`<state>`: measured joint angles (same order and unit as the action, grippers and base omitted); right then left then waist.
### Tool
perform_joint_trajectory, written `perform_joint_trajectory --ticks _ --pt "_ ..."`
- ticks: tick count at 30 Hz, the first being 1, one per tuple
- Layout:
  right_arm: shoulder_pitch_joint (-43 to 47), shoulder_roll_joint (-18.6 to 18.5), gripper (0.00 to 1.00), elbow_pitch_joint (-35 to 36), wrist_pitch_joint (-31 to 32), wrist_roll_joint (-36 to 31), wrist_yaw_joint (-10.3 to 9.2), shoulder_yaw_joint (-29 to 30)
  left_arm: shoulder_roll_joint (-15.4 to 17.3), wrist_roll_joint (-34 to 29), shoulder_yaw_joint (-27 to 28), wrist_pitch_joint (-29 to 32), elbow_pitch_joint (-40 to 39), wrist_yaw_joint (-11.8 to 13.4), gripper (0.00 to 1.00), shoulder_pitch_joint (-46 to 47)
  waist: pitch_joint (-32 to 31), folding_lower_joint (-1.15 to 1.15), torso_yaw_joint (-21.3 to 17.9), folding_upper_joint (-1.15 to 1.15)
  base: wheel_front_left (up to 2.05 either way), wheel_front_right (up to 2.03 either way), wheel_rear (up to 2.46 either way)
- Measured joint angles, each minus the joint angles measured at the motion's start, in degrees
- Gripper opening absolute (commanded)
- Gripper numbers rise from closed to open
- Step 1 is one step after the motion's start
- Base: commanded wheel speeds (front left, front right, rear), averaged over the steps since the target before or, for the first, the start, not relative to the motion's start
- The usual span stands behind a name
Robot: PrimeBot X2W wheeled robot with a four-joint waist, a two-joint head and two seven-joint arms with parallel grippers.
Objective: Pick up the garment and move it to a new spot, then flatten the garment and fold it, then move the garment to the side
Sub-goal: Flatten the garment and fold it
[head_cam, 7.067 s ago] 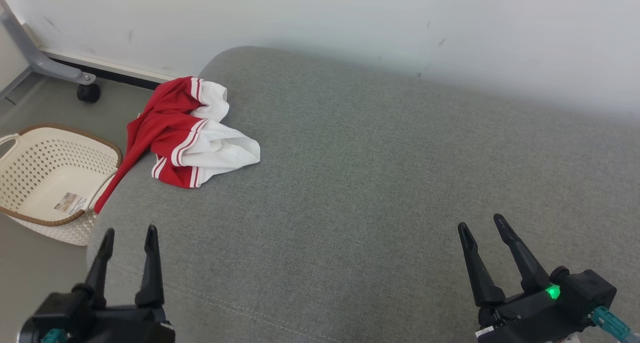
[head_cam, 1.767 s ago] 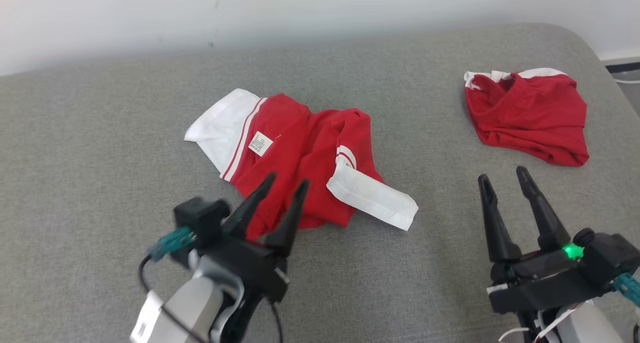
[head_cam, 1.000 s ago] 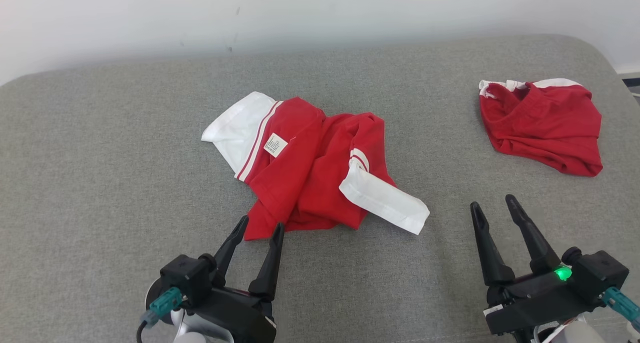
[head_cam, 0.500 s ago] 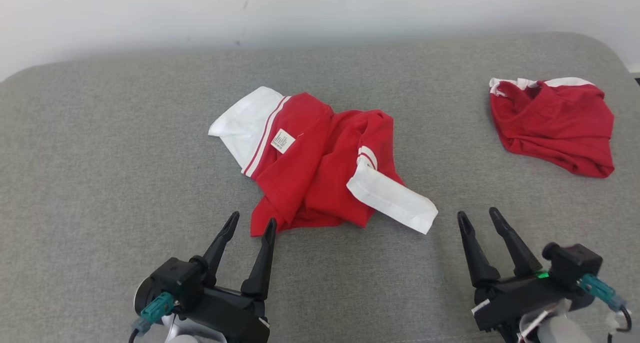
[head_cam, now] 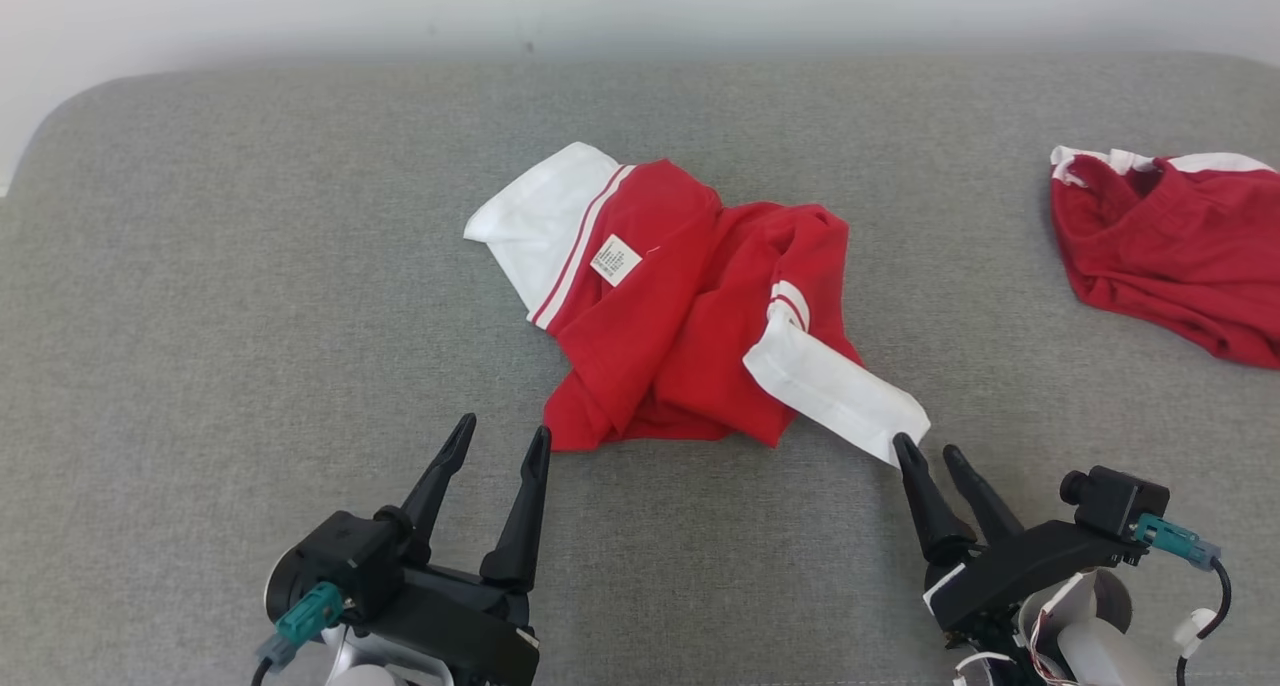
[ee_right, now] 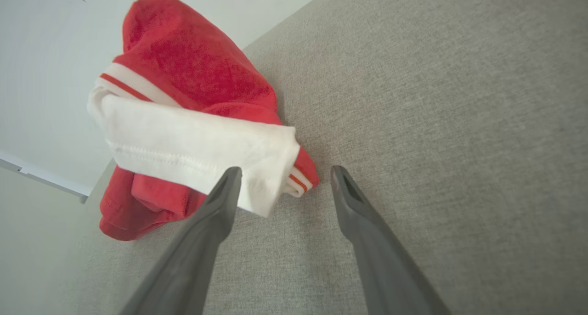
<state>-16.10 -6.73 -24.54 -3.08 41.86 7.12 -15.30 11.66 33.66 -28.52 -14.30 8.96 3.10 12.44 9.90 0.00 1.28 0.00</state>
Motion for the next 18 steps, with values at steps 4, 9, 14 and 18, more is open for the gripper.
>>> perform_joint_trajectory --ticks 4,9,14,18 --pt "-0.8 0.6 1.00 -1.6 2.3 4.3 0.00 -0.7 0.1 -0.1 0.8 0.0 -0.1 0.0 1.00 0.0 0.3 0.00 0.9 0.00 0.00 0.00 0.00" --pt "-2.5 0.9 1.00 -2.3 3.6 6.9 0.00 -1.0 0.0 -1.2 1.1 0.0 -0.4 0.0 1.00 0.0 0.5 0.00 1.2 0.00 0.00 0.00 0.00" --pt "-2.5 1.0 1.00 -2.9 4.0 8.7 0.00 -1.5 -0.1 -1.4 1.5 0.0 -0.4 0.0 1.00 -0.1 0.5 0.00 1.4 0.00 0.00 0.00 0.00" --pt "-2.5 1.0 1.00 -2.8 4.0 9.5 0.00 -2.1 -0.5 -1.5 1.7 0.0 -0.4 -0.1 1.00 -0.3 0.4 0.00 1.4 0.00 0.00 0.00 0.00"
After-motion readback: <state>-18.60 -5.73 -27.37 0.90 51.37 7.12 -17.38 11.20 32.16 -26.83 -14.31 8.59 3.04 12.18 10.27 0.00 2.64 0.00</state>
